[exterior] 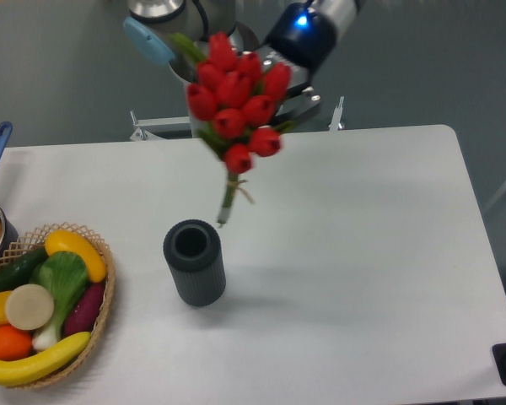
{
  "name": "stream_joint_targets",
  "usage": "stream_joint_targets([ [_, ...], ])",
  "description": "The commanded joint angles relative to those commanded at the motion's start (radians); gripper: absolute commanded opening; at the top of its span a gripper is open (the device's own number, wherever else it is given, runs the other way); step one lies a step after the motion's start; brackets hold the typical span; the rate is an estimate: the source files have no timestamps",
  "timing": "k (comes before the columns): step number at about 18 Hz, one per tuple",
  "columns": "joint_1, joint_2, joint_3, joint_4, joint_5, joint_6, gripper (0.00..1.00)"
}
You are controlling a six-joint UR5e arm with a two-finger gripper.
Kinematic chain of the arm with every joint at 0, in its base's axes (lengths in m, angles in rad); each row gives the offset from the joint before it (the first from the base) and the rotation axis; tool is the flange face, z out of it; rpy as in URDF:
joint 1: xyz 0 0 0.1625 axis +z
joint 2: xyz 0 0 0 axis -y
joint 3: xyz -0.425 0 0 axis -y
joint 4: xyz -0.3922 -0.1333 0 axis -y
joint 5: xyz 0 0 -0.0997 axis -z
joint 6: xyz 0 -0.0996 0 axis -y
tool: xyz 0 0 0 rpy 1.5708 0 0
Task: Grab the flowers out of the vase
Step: 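Lift the tulip bouquet straight up out of the grey vase, then carry the held tulips away from the vase, holding them aloft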
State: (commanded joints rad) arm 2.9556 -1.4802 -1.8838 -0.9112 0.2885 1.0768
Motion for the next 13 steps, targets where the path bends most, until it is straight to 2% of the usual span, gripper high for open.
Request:
stream_joint_targets([
  [2,0.037,-0.011,0.011,0.0,0.0,0.018,0.41],
  [10,0.097,-0.147,0.04,0.005,0.0,0.179,0.41],
  [13,0.094,-0.15,0.031,0.005,0.001,0.181,0.41],
])
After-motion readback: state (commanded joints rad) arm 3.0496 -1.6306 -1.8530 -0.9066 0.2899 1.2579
